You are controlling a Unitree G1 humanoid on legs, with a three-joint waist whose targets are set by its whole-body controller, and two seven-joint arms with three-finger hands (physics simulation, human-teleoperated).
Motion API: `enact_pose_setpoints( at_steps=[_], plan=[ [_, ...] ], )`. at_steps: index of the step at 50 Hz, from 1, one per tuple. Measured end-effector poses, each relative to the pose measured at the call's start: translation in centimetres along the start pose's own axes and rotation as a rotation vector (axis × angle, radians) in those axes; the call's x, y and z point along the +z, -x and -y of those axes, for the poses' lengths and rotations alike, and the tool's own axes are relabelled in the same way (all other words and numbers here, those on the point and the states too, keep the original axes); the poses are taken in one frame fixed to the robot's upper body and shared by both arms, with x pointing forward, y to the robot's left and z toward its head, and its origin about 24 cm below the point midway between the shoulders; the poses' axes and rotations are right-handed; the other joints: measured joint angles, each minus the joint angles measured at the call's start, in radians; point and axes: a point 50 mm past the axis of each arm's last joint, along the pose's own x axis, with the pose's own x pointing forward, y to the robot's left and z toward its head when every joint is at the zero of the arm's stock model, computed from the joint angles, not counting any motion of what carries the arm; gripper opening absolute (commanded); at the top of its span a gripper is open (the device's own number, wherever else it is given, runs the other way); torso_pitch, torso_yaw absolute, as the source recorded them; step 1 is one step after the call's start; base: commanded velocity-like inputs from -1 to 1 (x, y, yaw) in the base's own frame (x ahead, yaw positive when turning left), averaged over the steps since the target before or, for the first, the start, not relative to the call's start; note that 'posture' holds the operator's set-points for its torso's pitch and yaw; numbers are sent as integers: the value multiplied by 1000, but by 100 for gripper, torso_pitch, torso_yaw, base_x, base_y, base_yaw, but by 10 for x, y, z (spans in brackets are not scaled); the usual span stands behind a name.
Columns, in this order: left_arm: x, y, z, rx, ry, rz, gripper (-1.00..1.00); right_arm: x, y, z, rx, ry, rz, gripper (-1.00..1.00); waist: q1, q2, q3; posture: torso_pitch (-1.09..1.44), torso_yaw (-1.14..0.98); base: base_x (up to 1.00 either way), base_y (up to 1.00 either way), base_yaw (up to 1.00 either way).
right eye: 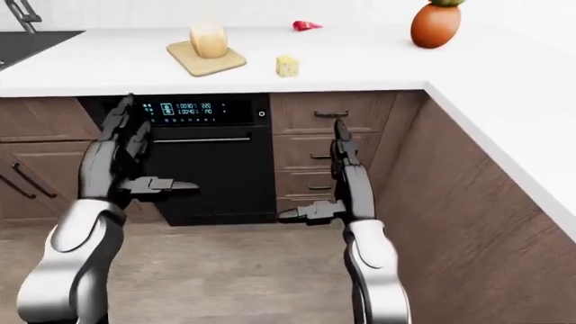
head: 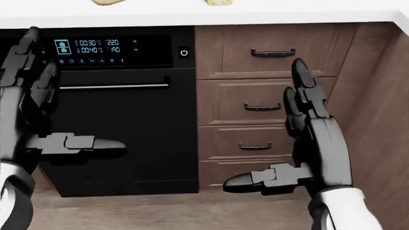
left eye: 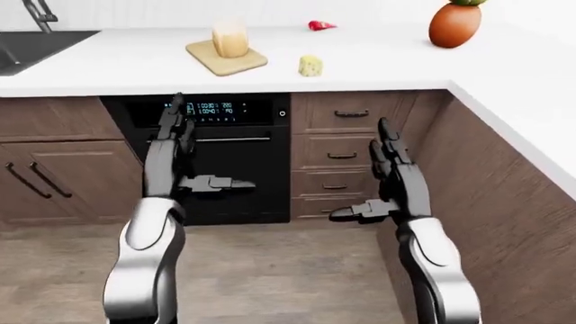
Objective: Pick up the wedge of cheese and place it on the slice of bread to prepare a simple cheese on bread dish.
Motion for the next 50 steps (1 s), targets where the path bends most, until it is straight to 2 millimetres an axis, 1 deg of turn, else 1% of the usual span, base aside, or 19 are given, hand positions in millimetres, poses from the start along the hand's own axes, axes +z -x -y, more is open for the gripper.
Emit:
enact_pose_setpoints(
  at_steps=[5, 8, 10, 13, 16, 19, 22, 24, 26, 28, 34, 36, 37, 39, 41, 45, 48, 49, 50],
  plan=[
    [9, -1, -1, -6, -8, -6, 100, 14, 2, -2, 15, -11, 27, 100, 3, 6, 27, 0, 0, 23, 0, 0],
    [15, 2, -3, -4, -10, 20, 100, 26, 6, -3, 25, -11, 70, 100, 4, -8, 42, 0, 0, 35, 0, 0],
    [14, 2, -6, 2, -8, 20, 100, 28, 7, -2, 27, -9, 83, 100, 3, -21, 42, 0, 0, 36, 0, 0],
    [14, 1, -7, 1, 5, 2, 100, 27, 8, 5, 1, 1, 63, 100, -7, -1, 47, 0, 0, 35, 0, 0],
    [15, 2, -5, -9, 17, 1, 100, 23, 8, 11, -27, 1, 40, 100, -8, -7, 38, 0, 0, 34, 0, 0],
    [14, 1, -7, -5, 19, 7, 100, 29, 9, 11, -25, 1, 65, 100, -11, 20, 41, 0, 0, 35, 2, 0],
    [14, 3, -10, 10, 22, 11, 100, 32, 9, 9, -15, -3, 91, 100, -13, 74, 36, 0, 0, 35, 6, 0],
    [9, 4, -13, 27, 22, -2, 100, 28, 9, 5, 2, -16, 69, 100, 1, 62, 46, 0, 0, 36, 6, 0],
    [2, 6, -14, 40, 24, -25, 100, 23, 10, 2, 18, -15, 40, 100, 7, 72, 44, 0, 0, 36, 7, 0],
    [-2, 6, -11, 33, 27, -30, 100, 24, 12, 1, 20, -5, 41, 100, 10, 58, 37, 0, 0, 35, 11, 0],
    [-4, 8, -10, 25, 32, -7, 100, 35, 15, 0, 8, 21, 119, 100, 19, -35, 29, 0, 0, 21, 14, 0],
    [-7, 8, -7, 12, 43, -22, 100, 34, 15, 3, -5, 41, 110, 100, 3, -31, 37, 0, 0, 9, 21, 0],
    [-10, 7, -6, 2, 47, -37, 100, 31, 15, 4, -16, 44, 94, 100, -3, -37, 38, 0, 0, 9, 23, 0],
    [-11, 7, -4, -10, 48, -51, 100, 27, 16, 6, -30, 48, 70, 100, -11, -43, 28, 0, 0, 9, 22, 0],
    [-9, 7, -5, -6, 45, -40, 100, 30, 16, 6, -31, 51, 78, 100, -10, -31, 20, 0, 0, 8, 24, 0],
    [6, 8, -6, 1, 36, 21, 100, 42, 19, 4, -22, 52, 137, 100, -10, 11, 20, 0, 0, 2, 27, 0],
    [11, 9, -7, -3, 37, 40, 100, 46, 20, 5, -25, 51, 158, 100, -12, 67, 14, 0, 0, 0, 25, 0],
    [10, 8, -9, 3, 34, 38, 100, 46, 19, 4, -22, 46, 160, 100, -8, 77, 10, 0, 0, 0, 25, 0],
    [8, 8, -12, 16, 32, 25, 100, 44, 19, 1, -13, 39, 149, 100, -1, 64, 15, 0, 0, 0, 26, 0]
  ],
)
